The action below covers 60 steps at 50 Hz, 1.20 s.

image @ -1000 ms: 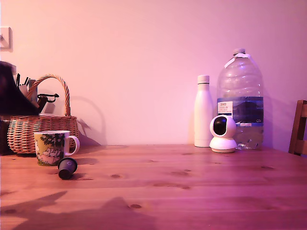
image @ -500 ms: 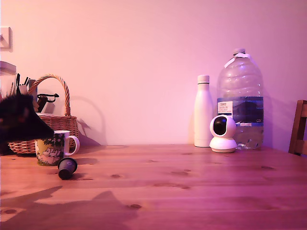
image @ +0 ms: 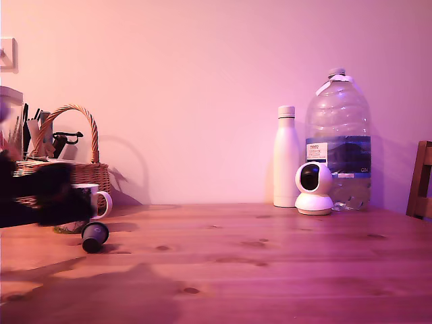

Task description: Pick up the coffee capsules from the table one by one and drop them inside the nearest coffee cup

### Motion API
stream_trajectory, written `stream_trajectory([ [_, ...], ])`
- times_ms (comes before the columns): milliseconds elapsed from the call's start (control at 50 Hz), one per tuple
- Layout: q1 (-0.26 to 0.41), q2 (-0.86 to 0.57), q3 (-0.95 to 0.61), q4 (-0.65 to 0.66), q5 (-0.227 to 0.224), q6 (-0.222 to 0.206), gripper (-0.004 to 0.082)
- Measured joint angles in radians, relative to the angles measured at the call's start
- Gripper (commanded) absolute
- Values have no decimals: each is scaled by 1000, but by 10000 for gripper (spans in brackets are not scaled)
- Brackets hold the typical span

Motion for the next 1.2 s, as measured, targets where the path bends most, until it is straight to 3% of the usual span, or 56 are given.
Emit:
stream_trajectory([
  [160, -7, 71, 30, 5, -5, 0, 778],
  [180, -7, 81, 35, 8, -5, -28, 778],
  [260, -7, 117, 58, 24, -8, -28, 778],
  [320, -7, 137, 77, 36, -11, -63, 778],
  [540, -14, 214, 146, 48, -59, -63, 778],
  [560, -16, 221, 149, 48, -61, -130, 778],
  [1100, -21, 288, 242, -34, -97, -156, 776],
  [1200, -21, 288, 257, -56, -106, -160, 684],
])
